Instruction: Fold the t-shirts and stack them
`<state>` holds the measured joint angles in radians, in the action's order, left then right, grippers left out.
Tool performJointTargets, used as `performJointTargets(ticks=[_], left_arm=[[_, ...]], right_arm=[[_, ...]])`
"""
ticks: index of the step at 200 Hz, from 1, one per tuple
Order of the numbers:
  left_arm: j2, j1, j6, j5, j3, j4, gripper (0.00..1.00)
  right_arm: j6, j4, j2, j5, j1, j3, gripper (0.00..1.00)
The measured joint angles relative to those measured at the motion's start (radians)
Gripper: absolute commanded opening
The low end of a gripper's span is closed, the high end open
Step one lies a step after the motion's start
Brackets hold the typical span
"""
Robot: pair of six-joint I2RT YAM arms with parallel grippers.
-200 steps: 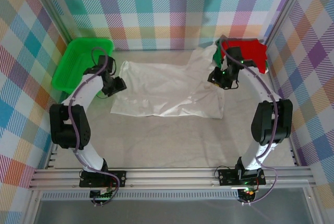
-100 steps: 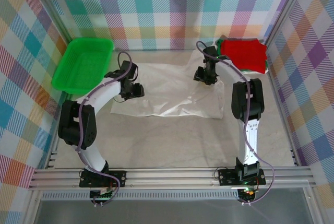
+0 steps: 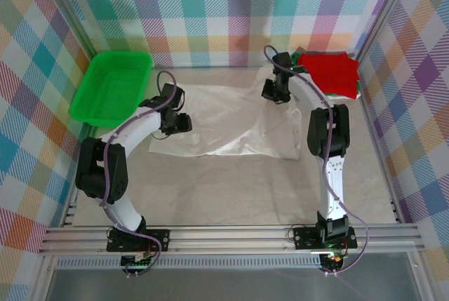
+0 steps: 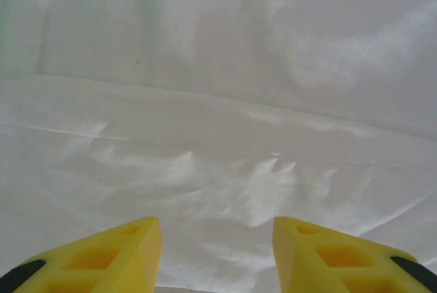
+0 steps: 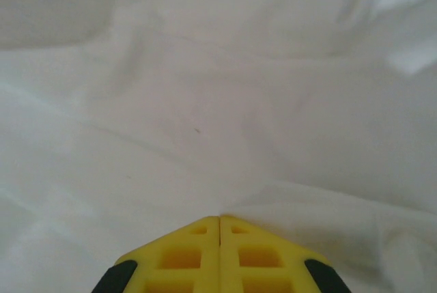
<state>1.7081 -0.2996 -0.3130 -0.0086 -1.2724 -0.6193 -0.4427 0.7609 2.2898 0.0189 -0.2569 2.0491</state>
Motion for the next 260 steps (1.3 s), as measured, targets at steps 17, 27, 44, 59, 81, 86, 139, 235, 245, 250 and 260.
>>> performJointTargets(ticks=[17,27,44,59,81,86,139,235,245,250,260], left_arm=[[0.006,0.000,0.001,-0.006,-0.002,-0.001,0.47],[0.015,0.000,0.004,-0.009,-0.005,-0.002,0.48],[0.039,0.000,0.013,-0.012,-0.015,-0.002,0.48],[0.060,0.001,0.017,-0.013,-0.023,-0.001,0.48],[0.083,0.001,0.019,-0.014,-0.031,-0.001,0.48],[0.085,0.001,0.019,-0.015,-0.032,0.000,0.48],[0.065,0.050,0.012,-0.008,0.016,0.051,0.48],[-0.014,0.220,-0.008,0.082,0.262,0.124,0.48],[-0.007,0.223,-0.011,0.089,0.263,0.137,0.48],[-0.002,0.224,-0.013,0.090,0.263,0.142,0.47],[0.006,0.225,-0.016,0.090,0.264,0.151,0.47]], right_arm=[[0.015,0.005,0.029,0.009,-0.004,0.082,0.25],[0.022,0.014,0.062,0.020,-0.007,0.138,0.37],[0.045,0.035,0.136,0.042,-0.013,0.249,0.40],[0.061,0.060,0.193,0.065,-0.019,0.323,0.41],[0.071,0.104,0.216,0.080,-0.020,0.349,0.43],[0.073,0.114,0.211,0.080,-0.021,0.346,0.43],[0.029,-0.048,-0.346,0.131,0.016,-0.425,0.48],[0.058,-0.187,-0.539,0.337,0.241,-0.923,0.46],[0.061,-0.201,-0.519,0.356,0.238,-0.923,0.41],[0.064,-0.208,-0.511,0.365,0.238,-0.923,0.39],[0.066,-0.220,-0.492,0.379,0.238,-0.923,0.28]])
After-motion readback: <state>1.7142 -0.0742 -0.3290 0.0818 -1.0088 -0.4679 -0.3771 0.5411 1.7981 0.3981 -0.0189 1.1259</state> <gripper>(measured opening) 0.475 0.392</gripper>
